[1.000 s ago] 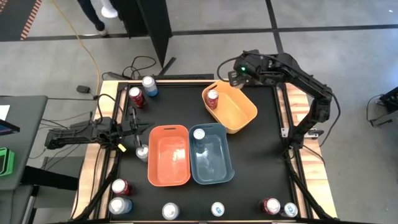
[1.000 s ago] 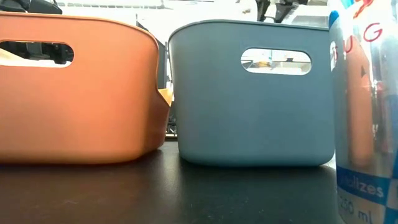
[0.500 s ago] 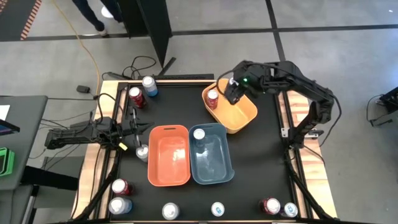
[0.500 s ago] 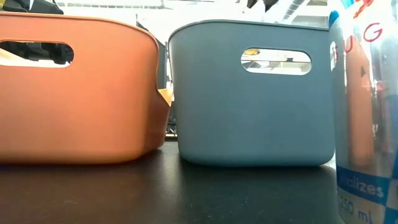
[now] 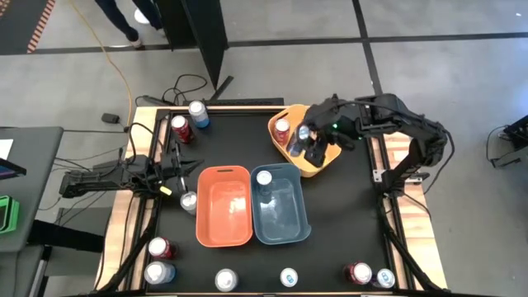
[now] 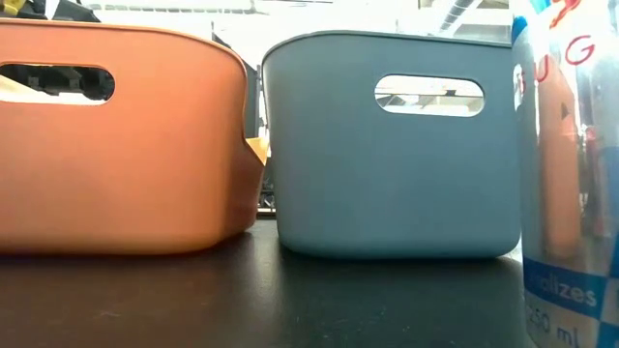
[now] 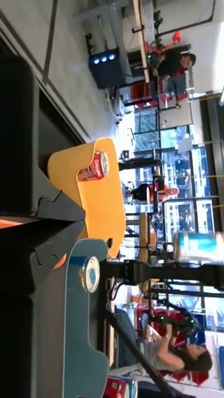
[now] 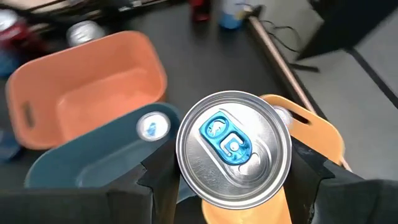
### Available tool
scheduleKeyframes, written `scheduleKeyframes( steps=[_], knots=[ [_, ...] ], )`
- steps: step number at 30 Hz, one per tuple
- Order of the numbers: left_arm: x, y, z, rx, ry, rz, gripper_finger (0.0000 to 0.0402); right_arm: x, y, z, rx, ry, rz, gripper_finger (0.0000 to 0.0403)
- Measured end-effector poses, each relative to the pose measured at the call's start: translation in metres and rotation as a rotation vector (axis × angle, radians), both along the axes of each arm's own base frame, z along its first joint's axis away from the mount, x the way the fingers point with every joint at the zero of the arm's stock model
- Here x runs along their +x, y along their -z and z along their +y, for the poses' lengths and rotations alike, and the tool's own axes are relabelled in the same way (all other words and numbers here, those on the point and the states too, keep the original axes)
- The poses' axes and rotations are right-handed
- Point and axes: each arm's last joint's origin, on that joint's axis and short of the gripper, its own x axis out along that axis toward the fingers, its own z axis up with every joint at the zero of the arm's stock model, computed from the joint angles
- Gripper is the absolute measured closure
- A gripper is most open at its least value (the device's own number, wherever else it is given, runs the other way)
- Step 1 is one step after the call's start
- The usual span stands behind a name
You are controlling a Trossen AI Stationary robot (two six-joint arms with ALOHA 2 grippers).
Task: Sort soda cans
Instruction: Put the top right blue soda can into the blue bin
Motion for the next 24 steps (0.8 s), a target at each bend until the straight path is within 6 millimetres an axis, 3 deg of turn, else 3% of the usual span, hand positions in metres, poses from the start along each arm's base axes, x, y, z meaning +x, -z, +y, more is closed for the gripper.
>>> scheduleKeyframes(
  steps=[24],
  knots=[
    [0.000,0.000,0.000,-0.161,0.021,-0.055,0.0401,0.007,-0.002,0.047,0.010,-0.557,-0.022,0.0187]
  ],
)
